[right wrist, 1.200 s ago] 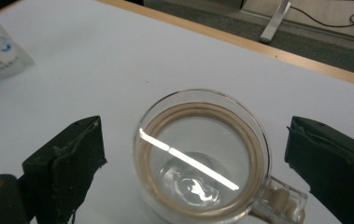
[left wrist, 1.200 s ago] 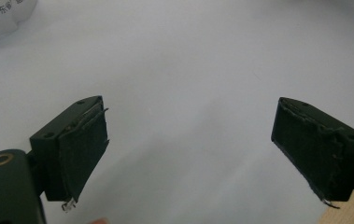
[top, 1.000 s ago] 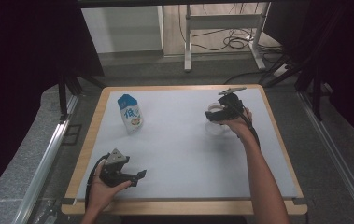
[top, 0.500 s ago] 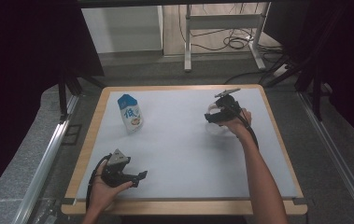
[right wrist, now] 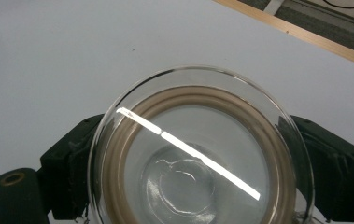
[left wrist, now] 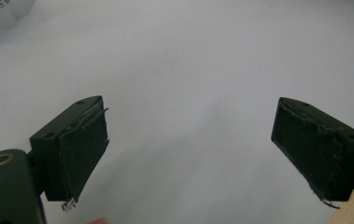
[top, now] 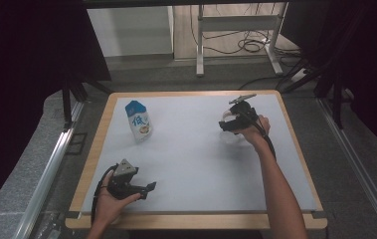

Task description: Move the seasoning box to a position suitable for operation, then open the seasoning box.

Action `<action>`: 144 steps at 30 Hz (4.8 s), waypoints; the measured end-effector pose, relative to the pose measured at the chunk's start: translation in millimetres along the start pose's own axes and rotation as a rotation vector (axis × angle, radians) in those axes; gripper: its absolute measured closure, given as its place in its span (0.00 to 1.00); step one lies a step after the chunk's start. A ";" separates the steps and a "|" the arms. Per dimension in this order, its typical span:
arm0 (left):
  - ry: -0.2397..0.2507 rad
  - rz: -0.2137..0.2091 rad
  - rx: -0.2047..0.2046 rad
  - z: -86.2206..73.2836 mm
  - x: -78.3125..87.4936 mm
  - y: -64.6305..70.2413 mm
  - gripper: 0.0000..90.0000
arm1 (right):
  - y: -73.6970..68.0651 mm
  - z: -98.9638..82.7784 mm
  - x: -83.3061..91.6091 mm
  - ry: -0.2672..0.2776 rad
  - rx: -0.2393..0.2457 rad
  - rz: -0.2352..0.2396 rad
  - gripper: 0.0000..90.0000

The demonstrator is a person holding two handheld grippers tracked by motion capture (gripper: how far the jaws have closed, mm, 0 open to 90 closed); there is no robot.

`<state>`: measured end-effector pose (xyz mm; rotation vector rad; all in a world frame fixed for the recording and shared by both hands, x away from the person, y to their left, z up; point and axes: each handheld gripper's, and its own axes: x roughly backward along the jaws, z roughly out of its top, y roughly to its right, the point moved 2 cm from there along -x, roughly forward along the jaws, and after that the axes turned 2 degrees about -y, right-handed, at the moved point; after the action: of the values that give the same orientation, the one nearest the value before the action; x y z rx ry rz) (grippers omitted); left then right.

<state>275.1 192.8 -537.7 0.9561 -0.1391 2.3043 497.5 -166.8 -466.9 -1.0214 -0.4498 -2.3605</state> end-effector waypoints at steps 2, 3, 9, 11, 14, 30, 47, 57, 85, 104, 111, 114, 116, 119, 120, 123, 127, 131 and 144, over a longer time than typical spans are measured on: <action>-0.001 0.001 -0.001 0.0 -0.1 0.1 0.12 | 2.7 -0.2 4.0 0.011 -0.013 0.002 0.13; 0.000 0.001 0.003 0.0 0.0 0.6 0.12 | 3.1 -0.2 5.6 0.013 -0.014 0.008 0.13; 0.003 0.002 0.002 0.3 0.9 0.0 0.12 | 1.5 -1.2 17.1 0.020 0.000 0.002 0.13; 0.006 0.004 0.002 0.6 1.7 -0.2 0.12 | 0.5 -1.9 22.1 0.024 0.003 0.004 0.13; 0.011 0.007 0.003 0.9 3.1 -0.6 0.12 | -1.4 -2.9 27.6 0.026 0.010 0.006 0.13; 0.051 0.021 0.020 2.6 18.3 -9.7 0.12 | -15.8 -18.0 80.3 0.045 0.020 0.006 0.13; 0.049 0.034 0.030 1.0 17.0 -15.4 0.13 | -32.6 -38.3 100.2 0.077 0.049 0.037 0.13; 0.036 0.029 0.013 0.3 10.4 -10.0 0.13 | -38.6 -54.5 98.9 0.055 0.041 0.047 0.13; 0.022 0.031 0.007 -0.1 6.3 -9.8 0.13 | -51.2 -81.6 99.0 0.013 0.058 0.085 0.13; 0.013 0.032 0.007 -1.1 3.2 -10.0 0.13 | -40.4 -86.2 89.6 -0.009 0.093 0.114 0.13; 0.011 0.031 0.008 -1.4 2.7 -10.0 0.13 | -39.3 -87.9 83.0 -0.013 0.099 0.129 0.13; 0.010 0.030 0.006 -1.3 2.8 -9.7 0.13 | -39.4 -88.0 84.1 -0.001 0.088 0.127 0.10; 0.011 0.030 0.007 -1.2 2.9 -9.2 0.13 | -38.6 -85.9 88.7 0.030 0.072 0.113 0.07; 0.015 0.033 0.005 -1.1 3.4 -9.9 0.13 | -36.7 -80.8 104.6 0.125 0.029 0.117 0.08; 0.015 0.033 0.005 -1.1 3.4 -9.9 0.13 | -36.7 -80.8 104.6 0.125 0.029 0.117 0.08; 0.022 0.035 0.009 -1.4 3.6 -10.2 0.13 | -31.4 -82.4 120.6 0.215 -0.003 0.119 0.24; 0.027 0.037 0.009 -1.3 3.5 -10.2 0.14 | -21.5 -90.8 133.9 0.280 -0.063 0.096 0.48; 0.036 0.043 0.002 -0.9 3.2 -9.3 0.15 | -17.4 -101.7 142.0 0.318 -0.078 0.066 0.68; 0.085 0.053 0.007 13.7 1.1 -1.0 0.16 | -10.0 -126.7 146.3 0.394 -0.107 0.055 0.94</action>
<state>283.3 189.8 -527.1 0.8659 -0.1219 2.3918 334.7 -269.1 -442.3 -0.5786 -0.1463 -2.4764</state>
